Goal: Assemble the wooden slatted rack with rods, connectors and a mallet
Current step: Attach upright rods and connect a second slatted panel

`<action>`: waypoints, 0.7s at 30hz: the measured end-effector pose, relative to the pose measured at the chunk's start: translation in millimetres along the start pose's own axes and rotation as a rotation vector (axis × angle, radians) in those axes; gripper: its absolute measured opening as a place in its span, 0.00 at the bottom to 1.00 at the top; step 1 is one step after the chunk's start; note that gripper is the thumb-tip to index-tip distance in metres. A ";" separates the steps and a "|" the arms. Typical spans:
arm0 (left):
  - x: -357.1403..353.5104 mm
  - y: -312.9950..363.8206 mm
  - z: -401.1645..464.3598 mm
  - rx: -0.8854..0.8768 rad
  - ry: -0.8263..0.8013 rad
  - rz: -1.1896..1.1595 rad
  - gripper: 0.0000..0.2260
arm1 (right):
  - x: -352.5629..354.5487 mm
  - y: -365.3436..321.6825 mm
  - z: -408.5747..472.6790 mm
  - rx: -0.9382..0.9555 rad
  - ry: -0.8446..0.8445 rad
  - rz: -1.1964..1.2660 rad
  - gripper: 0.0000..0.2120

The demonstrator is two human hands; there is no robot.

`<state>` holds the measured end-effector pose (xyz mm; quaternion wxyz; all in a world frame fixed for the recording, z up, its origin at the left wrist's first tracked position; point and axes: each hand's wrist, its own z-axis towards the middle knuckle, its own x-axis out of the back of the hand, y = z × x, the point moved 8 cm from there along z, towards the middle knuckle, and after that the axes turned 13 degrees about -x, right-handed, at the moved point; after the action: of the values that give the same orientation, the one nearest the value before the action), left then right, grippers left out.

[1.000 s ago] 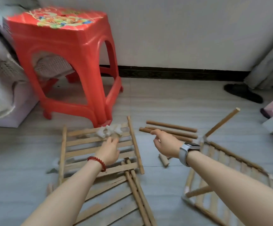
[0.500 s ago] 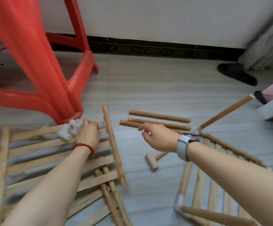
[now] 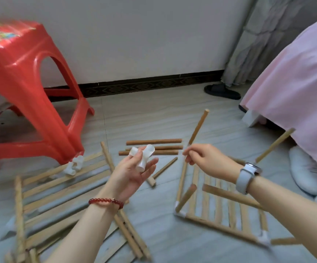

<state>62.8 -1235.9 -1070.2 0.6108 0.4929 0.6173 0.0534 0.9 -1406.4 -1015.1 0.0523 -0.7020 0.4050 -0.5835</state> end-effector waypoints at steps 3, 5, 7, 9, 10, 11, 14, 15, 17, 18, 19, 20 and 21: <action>-48.9 -12.9 -36.4 0.057 -0.139 0.264 0.10 | 23.3 32.0 -53.9 -0.051 0.034 -0.019 0.11; -75.9 -17.4 -55.9 0.059 -0.206 0.482 0.08 | 37.6 53.7 -83.5 -0.089 0.066 0.035 0.11; -97.4 -20.8 -72.4 0.043 -0.273 0.675 0.08 | 44.3 70.7 -104.8 -0.119 0.093 0.091 0.11; -110.8 -24.5 -85.4 0.023 -0.273 0.803 0.07 | 40.4 84.4 -118.8 -0.129 0.097 0.026 0.13; -113.3 -25.1 -89.0 0.017 -0.250 0.846 0.07 | 34.8 90.4 -121.1 -0.126 0.093 -0.034 0.14; -117.6 -24.9 -92.1 0.024 -0.233 0.859 0.08 | 32.1 94.8 -121.9 -0.115 0.094 -0.091 0.14; -124.2 -32.7 -95.9 0.157 -0.170 0.566 0.14 | 22.6 100.0 -115.3 -0.091 0.082 -0.234 0.17; -123.9 -35.4 -96.6 0.197 -0.124 0.408 0.15 | 20.0 98.4 -112.9 -0.081 0.078 -0.280 0.18; -119.7 -37.7 -96.5 0.219 -0.055 0.281 0.12 | 12.4 94.0 -108.9 -0.049 0.060 -0.349 0.19; -115.8 -39.7 -95.9 0.223 -0.055 0.312 0.10 | 8.0 92.9 -106.9 -0.038 0.047 -0.369 0.18; -111.7 -42.3 -95.1 0.230 -0.063 0.367 0.09 | 3.0 92.3 -105.1 -0.029 0.031 -0.382 0.17; -107.7 -44.8 -93.7 0.234 -0.063 0.415 0.10 | -1.9 92.7 -103.4 -0.022 0.014 -0.396 0.15; -102.0 -47.0 -91.7 0.238 -0.046 0.448 0.11 | -6.6 93.9 -102.3 -0.015 -0.003 -0.409 0.13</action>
<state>-60.4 -1279.3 -1007.3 0.5350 0.6871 0.4806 0.1033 -134.9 -1423.9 -1039.4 -0.0721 -0.7708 0.2583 -0.5778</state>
